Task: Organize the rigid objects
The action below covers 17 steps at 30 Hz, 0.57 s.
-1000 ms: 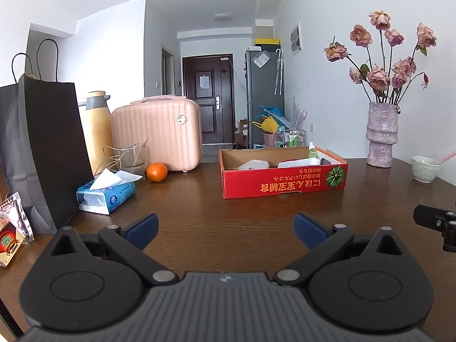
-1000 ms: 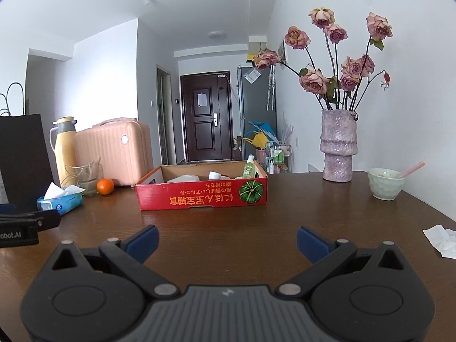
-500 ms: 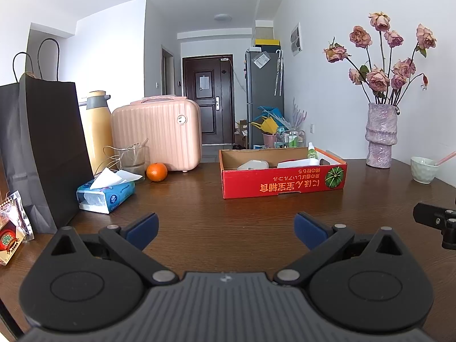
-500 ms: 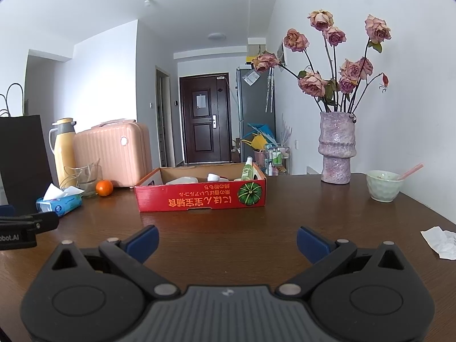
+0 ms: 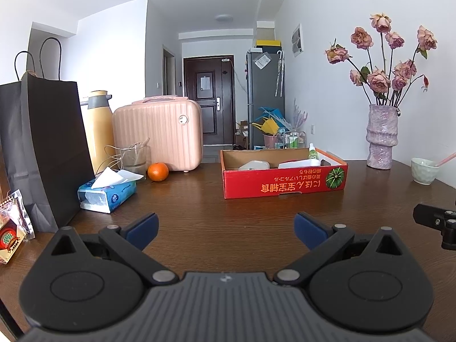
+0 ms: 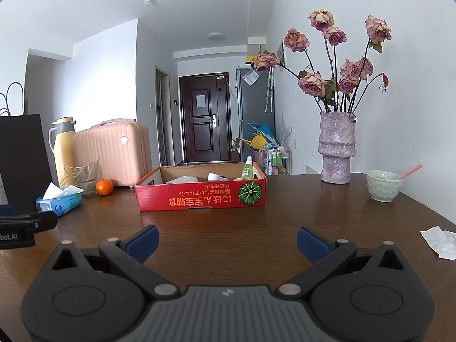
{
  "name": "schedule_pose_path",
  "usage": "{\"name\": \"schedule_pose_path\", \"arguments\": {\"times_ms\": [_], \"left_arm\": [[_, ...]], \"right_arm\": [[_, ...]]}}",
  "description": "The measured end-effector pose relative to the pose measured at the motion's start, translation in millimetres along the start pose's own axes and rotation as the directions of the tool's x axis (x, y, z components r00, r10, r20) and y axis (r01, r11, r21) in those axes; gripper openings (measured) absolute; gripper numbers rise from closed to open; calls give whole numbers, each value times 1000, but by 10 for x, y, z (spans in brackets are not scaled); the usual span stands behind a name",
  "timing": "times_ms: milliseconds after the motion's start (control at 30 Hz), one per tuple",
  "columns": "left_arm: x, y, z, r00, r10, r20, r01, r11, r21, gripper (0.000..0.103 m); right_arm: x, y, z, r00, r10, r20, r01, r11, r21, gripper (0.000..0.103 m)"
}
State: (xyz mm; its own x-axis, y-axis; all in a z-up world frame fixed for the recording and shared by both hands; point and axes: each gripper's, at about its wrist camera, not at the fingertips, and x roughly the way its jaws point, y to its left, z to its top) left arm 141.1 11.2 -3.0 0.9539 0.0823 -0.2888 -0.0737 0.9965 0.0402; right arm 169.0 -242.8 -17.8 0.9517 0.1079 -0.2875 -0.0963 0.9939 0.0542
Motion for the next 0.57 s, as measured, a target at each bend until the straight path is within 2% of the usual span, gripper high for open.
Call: {"name": "schedule_pose_path", "arguments": {"times_ms": [567], "left_arm": [[5, 15, -26, 1000, 2, -5, -2, 1000, -10, 103]], "right_arm": [[8, 22, -13, 1000, -1, -7, 1, 1000, -8, 103]]}}
